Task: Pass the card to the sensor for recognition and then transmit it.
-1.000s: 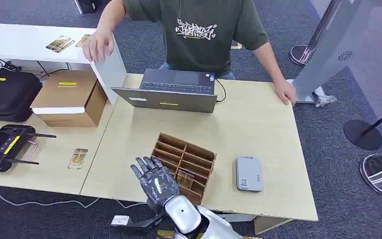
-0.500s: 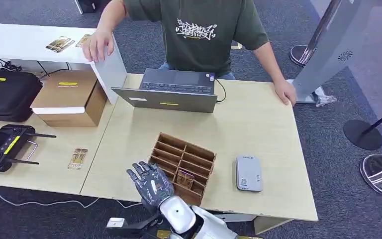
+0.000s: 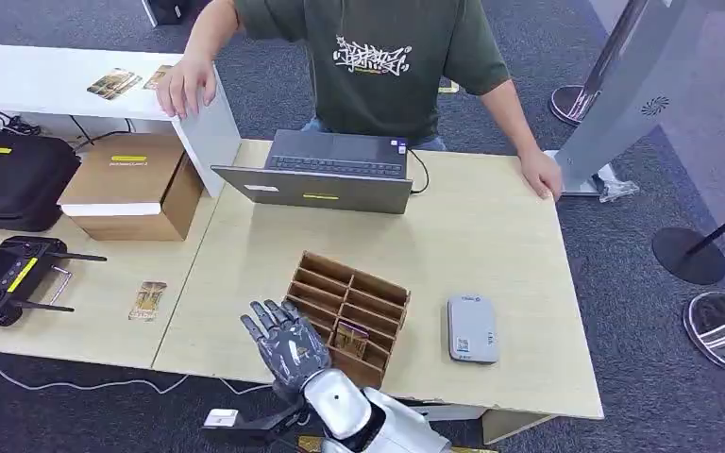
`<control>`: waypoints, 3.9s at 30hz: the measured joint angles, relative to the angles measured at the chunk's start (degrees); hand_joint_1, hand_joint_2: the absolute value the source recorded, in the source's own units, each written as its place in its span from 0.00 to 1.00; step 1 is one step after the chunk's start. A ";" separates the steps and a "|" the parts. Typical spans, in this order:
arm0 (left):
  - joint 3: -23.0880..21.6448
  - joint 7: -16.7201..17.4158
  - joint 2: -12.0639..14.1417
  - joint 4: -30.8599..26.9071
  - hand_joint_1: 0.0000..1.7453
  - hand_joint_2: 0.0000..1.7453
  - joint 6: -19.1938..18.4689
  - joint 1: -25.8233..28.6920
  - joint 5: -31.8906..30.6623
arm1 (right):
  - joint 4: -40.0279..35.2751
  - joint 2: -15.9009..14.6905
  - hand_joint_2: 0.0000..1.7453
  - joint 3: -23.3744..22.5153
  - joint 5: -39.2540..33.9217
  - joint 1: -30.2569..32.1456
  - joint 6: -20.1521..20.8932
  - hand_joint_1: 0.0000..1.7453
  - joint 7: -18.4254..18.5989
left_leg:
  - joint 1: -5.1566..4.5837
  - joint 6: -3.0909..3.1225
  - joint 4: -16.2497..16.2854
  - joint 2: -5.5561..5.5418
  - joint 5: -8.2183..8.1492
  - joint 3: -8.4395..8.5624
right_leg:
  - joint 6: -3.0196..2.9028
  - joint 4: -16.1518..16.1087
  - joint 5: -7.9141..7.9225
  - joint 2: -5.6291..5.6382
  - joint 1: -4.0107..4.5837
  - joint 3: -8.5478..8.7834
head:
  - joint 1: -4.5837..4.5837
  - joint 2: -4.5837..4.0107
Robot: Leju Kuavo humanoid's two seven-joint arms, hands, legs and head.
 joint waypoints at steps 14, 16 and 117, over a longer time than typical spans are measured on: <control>0.44 -0.31 0.02 0.39 0.00 0.00 0.09 0.00 0.64 | 0.57 0.11 1.00 0.63 -0.55 -0.29 -1.93 0.00 -0.28 | 0.00 0.00 0.00 0.00 0.00 0.00 | 0.00 0.00 0.00 0.00 0.00 0.00 | 0.00 0.00; 0.46 -0.33 0.02 0.42 0.00 0.00 0.13 0.00 0.64 | 0.85 0.17 1.00 0.66 -0.50 -0.51 -2.78 0.00 -0.02 | 0.00 0.00 0.00 0.00 0.00 0.00 | 0.00 0.00 0.00 0.00 0.00 0.00 | 0.00 0.00; -0.20 0.74 -0.13 0.50 0.00 0.00 1.33 0.63 -2.16 | -0.74 -0.42 1.00 -5.92 3.93 1.74 -2.25 1.00 2.40 | 0.00 0.00 0.00 0.00 0.00 0.04 | 0.00 0.01 0.01 0.01 0.00 0.03 | 0.00 0.00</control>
